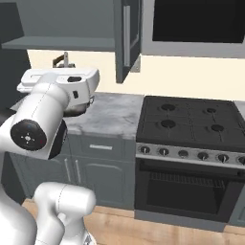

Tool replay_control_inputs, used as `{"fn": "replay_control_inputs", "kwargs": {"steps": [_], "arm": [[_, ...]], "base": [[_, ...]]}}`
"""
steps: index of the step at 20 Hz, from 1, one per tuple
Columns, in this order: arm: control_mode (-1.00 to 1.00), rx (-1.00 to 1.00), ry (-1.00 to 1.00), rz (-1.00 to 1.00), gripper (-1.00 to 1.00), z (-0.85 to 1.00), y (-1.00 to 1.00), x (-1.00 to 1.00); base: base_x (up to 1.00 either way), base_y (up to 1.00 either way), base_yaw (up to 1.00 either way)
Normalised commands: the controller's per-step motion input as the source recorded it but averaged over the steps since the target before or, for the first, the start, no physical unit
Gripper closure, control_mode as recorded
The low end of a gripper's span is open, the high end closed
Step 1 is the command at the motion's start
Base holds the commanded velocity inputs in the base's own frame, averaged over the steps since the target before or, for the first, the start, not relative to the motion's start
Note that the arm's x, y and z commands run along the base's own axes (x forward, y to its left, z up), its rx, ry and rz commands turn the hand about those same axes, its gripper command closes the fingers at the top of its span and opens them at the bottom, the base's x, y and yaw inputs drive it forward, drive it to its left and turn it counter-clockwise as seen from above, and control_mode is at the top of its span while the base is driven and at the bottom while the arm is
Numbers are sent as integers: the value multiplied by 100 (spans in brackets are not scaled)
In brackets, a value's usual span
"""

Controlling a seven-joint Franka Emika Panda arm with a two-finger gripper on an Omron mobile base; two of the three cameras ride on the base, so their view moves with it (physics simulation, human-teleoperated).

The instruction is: Pick the kettle from the cabinet and place it on a stove burner. Then pick the pot from the counter and place it on another stove burner. Finally, turn both burners on.

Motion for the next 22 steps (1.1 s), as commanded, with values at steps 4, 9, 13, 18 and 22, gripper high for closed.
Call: {"fn": "replay_control_inputs", "kwargs": {"steps": [4, 9, 13, 18, 22], "arm": [[100, 0, 0, 0, 100, 0, 0, 0], [100, 0, 0, 0, 100, 0, 0, 0], [100, 0, 0, 0, 100, 0, 0, 0], [100, 0, 0, 0, 100, 0, 0, 0], [100, 0, 0, 0, 100, 0, 0, 0]], "base": [[-20, -68, 0], [-20, -70, 0], [-6, -68, 0], [0, -67, 0], [10, -58, 0]]}}
